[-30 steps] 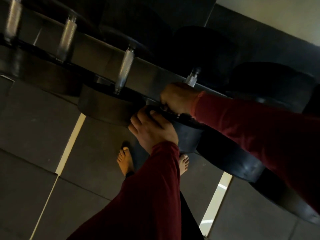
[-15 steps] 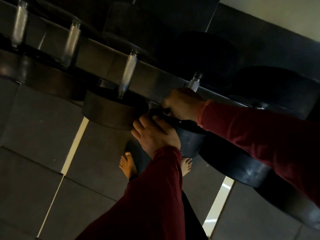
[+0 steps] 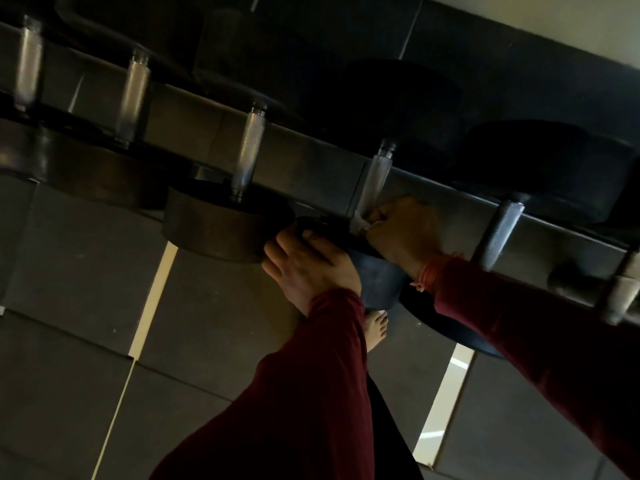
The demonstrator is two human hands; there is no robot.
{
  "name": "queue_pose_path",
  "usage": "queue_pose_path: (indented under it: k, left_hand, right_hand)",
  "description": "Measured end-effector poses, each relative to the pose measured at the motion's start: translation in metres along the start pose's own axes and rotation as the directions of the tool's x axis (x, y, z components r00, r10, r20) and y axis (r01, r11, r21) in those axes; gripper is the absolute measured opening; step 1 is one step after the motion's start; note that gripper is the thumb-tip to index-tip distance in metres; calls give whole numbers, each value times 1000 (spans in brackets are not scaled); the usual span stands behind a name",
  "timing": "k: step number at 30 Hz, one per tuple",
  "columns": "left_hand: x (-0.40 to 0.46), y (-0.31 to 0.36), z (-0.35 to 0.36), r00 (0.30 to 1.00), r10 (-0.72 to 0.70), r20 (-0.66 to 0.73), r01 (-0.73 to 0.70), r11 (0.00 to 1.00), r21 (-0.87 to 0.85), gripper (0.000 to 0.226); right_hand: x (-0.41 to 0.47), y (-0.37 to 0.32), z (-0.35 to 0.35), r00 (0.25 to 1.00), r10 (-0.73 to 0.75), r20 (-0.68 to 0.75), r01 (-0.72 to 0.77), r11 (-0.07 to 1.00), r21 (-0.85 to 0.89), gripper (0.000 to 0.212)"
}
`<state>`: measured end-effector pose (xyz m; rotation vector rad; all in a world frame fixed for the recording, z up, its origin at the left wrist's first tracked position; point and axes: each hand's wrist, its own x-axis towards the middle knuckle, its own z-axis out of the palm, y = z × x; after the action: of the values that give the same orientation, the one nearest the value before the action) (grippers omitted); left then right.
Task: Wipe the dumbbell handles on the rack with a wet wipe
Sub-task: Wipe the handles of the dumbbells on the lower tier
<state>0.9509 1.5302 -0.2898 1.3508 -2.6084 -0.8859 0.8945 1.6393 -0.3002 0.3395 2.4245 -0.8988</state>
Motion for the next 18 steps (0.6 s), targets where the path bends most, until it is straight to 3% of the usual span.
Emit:
queue_pose_path:
  k: [5,7,10,18]
  left_hand:
    - [0,-1,1,1000,-1,4,1,1000,4,36]
    - [1,-1,1,1000,5,7,-5,1000,2,38]
    - [2,-2,2,1000,10,11,-10,1000,4,40]
    - [3,-6,6,1000,30,3,-30,999,10,38]
  right_hand:
    - [16,2,7,1000,24,-15,-27,970,-242,44]
    - [21,4,10,1000,9,0,-8,945,-327,37]
    - [22,12,9,999,42,16,-36,968,-248,21]
    - [19,13,4,994,68,83,-47,970,-240,26]
